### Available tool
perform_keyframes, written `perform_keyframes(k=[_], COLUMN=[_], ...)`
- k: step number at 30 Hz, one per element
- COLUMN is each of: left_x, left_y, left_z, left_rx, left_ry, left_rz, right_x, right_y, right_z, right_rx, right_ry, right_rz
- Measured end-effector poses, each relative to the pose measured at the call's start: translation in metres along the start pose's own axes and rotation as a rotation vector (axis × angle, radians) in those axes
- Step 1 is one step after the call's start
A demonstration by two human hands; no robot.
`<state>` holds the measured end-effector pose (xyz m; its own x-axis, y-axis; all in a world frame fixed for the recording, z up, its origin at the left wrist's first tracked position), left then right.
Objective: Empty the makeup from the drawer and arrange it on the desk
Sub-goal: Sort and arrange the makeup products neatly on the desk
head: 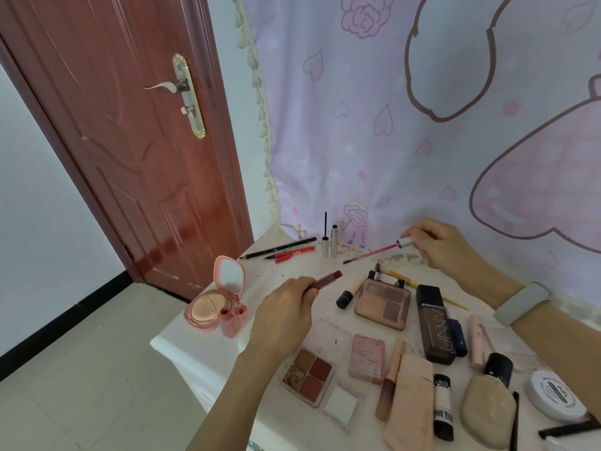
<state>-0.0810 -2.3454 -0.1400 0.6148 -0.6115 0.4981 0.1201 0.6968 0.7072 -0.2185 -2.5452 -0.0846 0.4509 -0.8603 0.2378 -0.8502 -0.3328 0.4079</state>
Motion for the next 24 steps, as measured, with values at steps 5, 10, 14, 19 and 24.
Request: perform_keyframes(k=[5, 10, 14, 19, 24], left_x=[0.005, 0.022, 0.036, 0.051, 0.053], left_y=[-0.003, -0.017, -0.027, -0.038, -0.049], left_z=[-0.001, 0.003, -0.014, -0.021, -0.03], left_rx=[-0.053, 0.003, 0.15, 0.243, 0.273], left_ry=[0.139, 0.267, 0.325, 0.364, 0.435], left_rz=[0.006, -0.008, -0.044, -0.101, -0.156], right_x=[0.002, -0.01, -0.01, -0.004, 0.002], right_y=[0.01, -0.015, -0.034, -0.069, -0.094], right_z=[0.011, 0.017, 0.019, 0.024, 0.034], right_rx=[0.157, 0.427, 0.264, -0.193, -0.533], right_ry=[-0.13, -0.313, -0.234, 0.142, 0.353], right_rz=[0.04, -0.116, -0.129, -0.174, -0.151])
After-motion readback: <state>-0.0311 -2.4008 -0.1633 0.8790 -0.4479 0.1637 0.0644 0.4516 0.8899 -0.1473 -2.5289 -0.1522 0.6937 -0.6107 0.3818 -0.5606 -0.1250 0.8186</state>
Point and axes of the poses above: each hand's wrist, its own x-axis towards the middle knuckle, its own y-axis out of the back of the hand, z = x × y, the point moved 2 cm from there along x, towards the middle knuckle, and after that the axes turned 15 degrees about z, right-handed, at the moved point
